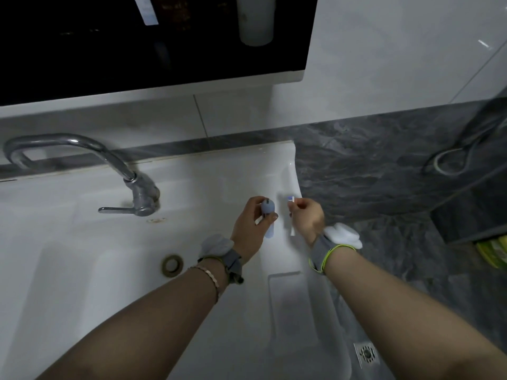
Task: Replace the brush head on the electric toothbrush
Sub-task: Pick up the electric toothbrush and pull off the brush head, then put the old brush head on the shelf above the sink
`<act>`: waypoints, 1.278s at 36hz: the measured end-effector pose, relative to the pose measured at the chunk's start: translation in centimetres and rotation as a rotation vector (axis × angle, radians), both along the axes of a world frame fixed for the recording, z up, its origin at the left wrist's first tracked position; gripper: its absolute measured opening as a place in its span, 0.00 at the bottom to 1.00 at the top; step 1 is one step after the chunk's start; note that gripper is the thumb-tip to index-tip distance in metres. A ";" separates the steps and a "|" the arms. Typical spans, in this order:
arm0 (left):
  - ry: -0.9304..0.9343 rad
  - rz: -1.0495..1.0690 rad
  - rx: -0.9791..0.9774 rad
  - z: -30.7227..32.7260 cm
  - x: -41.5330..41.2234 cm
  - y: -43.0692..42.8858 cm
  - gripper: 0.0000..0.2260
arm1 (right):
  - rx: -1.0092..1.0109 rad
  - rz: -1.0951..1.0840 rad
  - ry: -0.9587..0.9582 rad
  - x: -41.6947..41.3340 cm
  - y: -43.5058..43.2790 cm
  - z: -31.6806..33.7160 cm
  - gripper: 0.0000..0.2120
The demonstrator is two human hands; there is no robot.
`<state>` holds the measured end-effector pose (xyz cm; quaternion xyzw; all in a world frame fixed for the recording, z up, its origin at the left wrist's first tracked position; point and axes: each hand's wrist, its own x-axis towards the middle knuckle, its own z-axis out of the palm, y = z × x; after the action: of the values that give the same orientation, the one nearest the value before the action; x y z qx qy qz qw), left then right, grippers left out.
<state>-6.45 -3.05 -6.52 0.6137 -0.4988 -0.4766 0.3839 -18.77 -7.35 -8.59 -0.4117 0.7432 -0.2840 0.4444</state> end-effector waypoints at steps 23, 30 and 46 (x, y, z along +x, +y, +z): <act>-0.366 -0.115 0.255 12.9 13.7 -1.4 0.10 | -0.419 0.898 0.653 9.3 -0.8 20.4 0.13; -0.454 -0.055 0.126 19.5 19.6 -1.1 0.11 | -0.757 0.967 0.735 16.7 0.0 28.5 0.14; -0.499 -0.127 0.148 21.3 24.5 0.2 0.16 | -0.651 0.806 0.927 25.0 -3.8 29.4 0.13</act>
<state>18.08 -2.86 14.81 0.7061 -0.5795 -0.3685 0.1724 6.23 -11.13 20.78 -0.8467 0.5225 -0.1004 0.0059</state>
